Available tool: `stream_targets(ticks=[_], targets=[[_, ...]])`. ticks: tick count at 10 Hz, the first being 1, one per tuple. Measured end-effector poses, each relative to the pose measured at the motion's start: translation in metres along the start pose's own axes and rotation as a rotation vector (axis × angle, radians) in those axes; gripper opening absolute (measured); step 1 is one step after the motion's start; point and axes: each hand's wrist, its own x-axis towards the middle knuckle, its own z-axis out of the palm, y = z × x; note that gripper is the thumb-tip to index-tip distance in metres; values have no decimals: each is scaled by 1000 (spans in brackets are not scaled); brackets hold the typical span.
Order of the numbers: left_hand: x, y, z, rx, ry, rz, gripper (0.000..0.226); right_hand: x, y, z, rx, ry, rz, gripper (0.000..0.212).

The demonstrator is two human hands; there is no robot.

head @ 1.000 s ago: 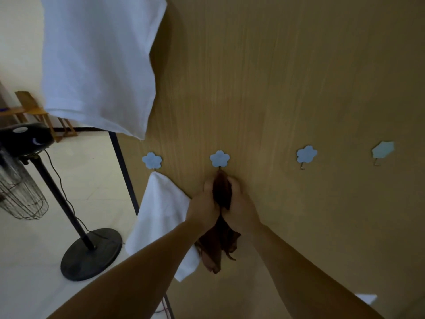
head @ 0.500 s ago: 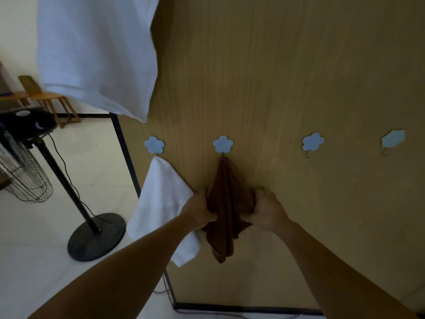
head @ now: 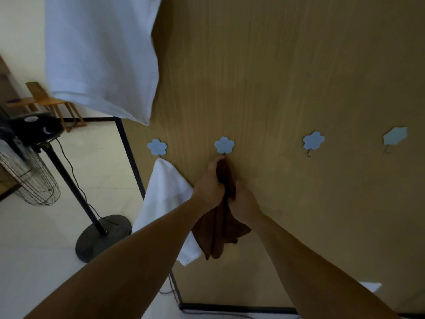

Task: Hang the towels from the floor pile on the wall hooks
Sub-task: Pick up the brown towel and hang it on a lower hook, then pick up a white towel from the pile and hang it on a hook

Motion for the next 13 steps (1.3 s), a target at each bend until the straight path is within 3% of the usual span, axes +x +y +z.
stream_targets(ticks=[1,2,3,5,6,7,8,9,10,11,13], targets=[[-14,-4,4,20,-55,-50,77,-17,9,7,-19,-40,103,44],[-45,-12,5,209,-173,-241,61,-47,19,11,-31,-56,230,52],[-76,-22,3,252,-331,-321,83,-80,32,12,-115,-87,354,53],[-121,-31,-6,302,-679,-341,60,-157,27,12,-258,-23,562,77],[-147,-38,-11,389,-817,-249,59,-202,12,17,-267,26,628,77],[-180,-30,-3,380,-916,-68,73,-257,-1,28,-271,110,700,74],[-208,1,10,394,-1102,92,84,-327,-9,34,-242,184,810,73],[-253,47,32,363,-1208,254,79,-408,-11,28,-248,266,967,66],[-306,91,58,313,-1333,408,67,-498,-11,21,-248,351,1142,57],[-372,128,81,348,-1447,512,80,-589,-11,21,-220,459,1283,50],[-524,187,116,461,-1646,713,81,-764,-18,55,-61,647,1564,50]])
